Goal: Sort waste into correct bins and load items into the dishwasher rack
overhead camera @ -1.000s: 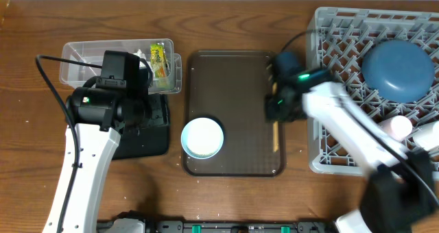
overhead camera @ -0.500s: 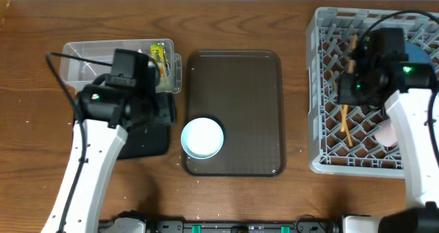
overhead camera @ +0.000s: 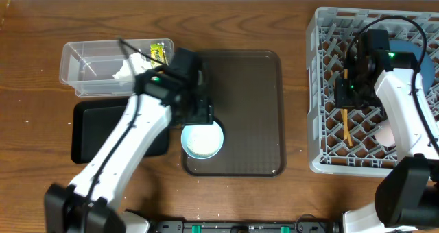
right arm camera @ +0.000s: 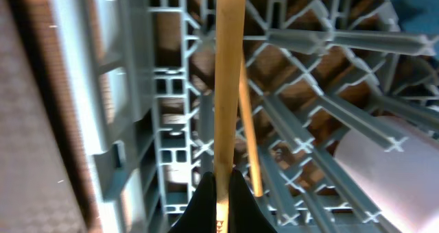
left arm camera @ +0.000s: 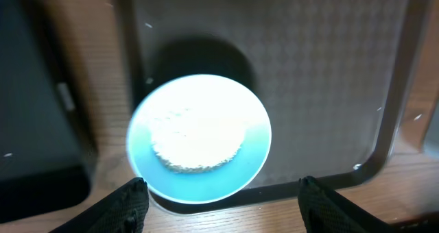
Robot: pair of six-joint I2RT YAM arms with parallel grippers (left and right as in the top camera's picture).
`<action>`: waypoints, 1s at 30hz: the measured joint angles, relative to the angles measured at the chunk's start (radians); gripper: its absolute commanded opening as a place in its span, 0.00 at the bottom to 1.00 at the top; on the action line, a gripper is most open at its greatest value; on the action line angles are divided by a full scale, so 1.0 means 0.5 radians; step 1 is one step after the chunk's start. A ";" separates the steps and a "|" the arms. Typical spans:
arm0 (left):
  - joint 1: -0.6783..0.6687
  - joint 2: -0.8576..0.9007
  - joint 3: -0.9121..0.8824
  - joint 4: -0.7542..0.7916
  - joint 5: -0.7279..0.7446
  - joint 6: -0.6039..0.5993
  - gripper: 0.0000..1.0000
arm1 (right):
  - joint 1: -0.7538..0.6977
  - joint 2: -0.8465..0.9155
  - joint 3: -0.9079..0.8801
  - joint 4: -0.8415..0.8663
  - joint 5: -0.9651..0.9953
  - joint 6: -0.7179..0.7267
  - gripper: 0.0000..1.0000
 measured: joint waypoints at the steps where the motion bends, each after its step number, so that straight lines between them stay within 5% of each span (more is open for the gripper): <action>1: -0.029 0.035 0.000 0.007 0.000 -0.002 0.73 | 0.000 0.000 0.000 0.005 0.027 0.000 0.01; 6: -0.130 0.157 0.000 0.048 0.000 -0.007 0.73 | -0.001 -0.001 0.000 0.007 0.111 0.007 0.13; 9: -0.170 0.210 0.000 0.050 0.000 -0.007 0.73 | -0.001 -0.001 0.000 0.006 0.130 0.005 0.35; 22: -0.198 0.254 0.000 0.045 0.000 -0.037 0.73 | -0.030 -0.079 -0.002 -0.087 0.099 0.011 0.37; 25: -0.198 0.254 0.000 0.046 0.000 -0.050 0.73 | -0.082 -0.245 -0.007 -0.094 0.031 0.014 0.43; 27: -0.198 0.255 0.000 0.046 -0.001 -0.056 0.73 | -0.111 -0.392 -0.007 -0.096 -0.021 0.024 0.57; 30: -0.200 0.269 0.000 0.054 0.000 -0.079 0.73 | -0.146 -0.589 -0.006 -0.124 -0.070 0.022 0.59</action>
